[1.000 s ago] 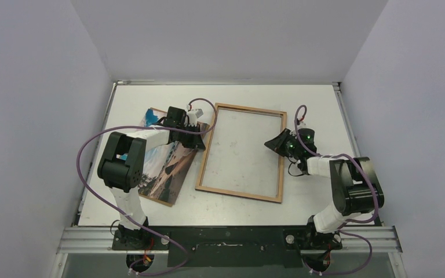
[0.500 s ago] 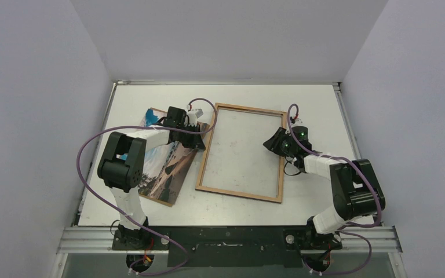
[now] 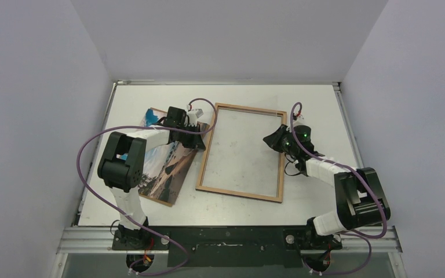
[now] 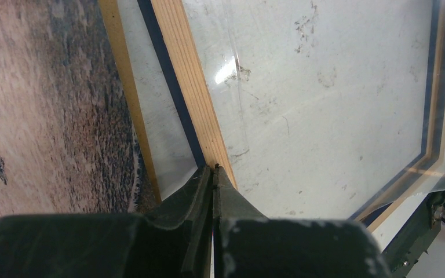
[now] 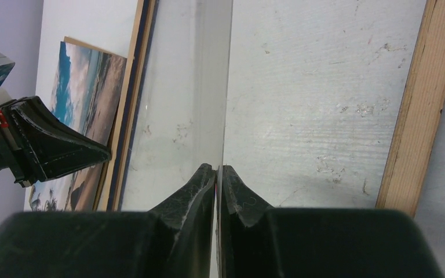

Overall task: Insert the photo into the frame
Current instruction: Place the photo frame item in the photo frame.

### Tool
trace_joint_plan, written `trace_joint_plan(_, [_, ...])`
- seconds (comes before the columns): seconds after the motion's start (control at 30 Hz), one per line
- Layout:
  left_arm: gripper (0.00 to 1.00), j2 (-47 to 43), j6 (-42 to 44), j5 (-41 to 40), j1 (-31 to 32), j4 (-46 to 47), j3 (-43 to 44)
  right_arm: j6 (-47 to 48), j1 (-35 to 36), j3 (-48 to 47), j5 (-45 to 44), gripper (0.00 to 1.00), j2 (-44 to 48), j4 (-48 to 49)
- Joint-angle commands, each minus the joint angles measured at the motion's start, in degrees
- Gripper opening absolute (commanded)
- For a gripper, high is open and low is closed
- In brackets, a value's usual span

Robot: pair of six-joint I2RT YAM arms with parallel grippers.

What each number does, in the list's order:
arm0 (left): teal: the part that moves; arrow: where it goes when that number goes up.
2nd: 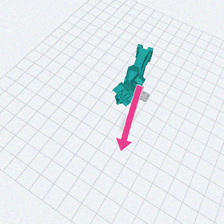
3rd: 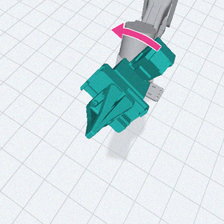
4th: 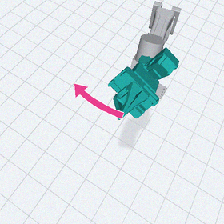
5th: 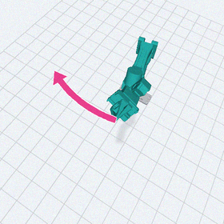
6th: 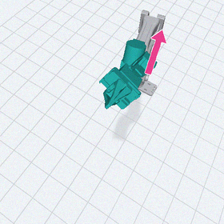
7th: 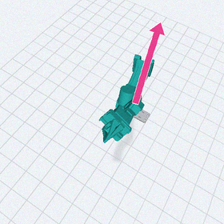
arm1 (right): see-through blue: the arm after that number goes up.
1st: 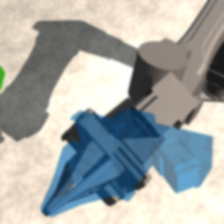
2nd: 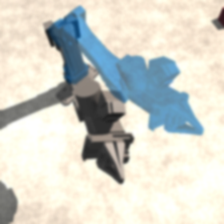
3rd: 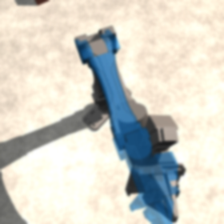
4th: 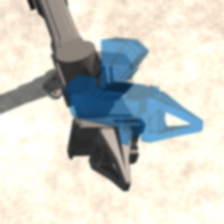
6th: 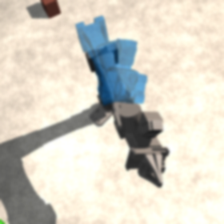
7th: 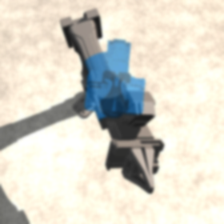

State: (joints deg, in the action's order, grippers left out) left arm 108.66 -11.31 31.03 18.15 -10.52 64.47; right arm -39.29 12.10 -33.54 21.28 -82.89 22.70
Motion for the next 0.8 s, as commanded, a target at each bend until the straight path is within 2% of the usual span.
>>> trace_joint_plan(0.0, [0.0, 1.86, 0.85, 1.4, 0.83, -1.78, 0.63, -1.29, 1.18, 0.4, 1.07, 0.08, -0.51, 7.11])
trace_joint_plan(0.2, [0.0, 2.03, 0.7, 1.56, 0.83, -1.87, 0.86, -1.74, 1.36, 0.34, 0.94, 0.08, -1.26, 7.53])
trace_joint_plan(0.37, [0.0, 1.88, 0.76, 1.51, 0.86, -1.98, 0.93, -0.05, 2.06, -0.78, -0.75, 0.15, -1.57, 3.59])
trace_joint_plan(0.77, [0.0, 1.45, 0.52, 1.91, 0.68, -2.04, 1.0, 7.25, 7.0, -6.77, -15.14, 0.9, 0.61, -13.93])
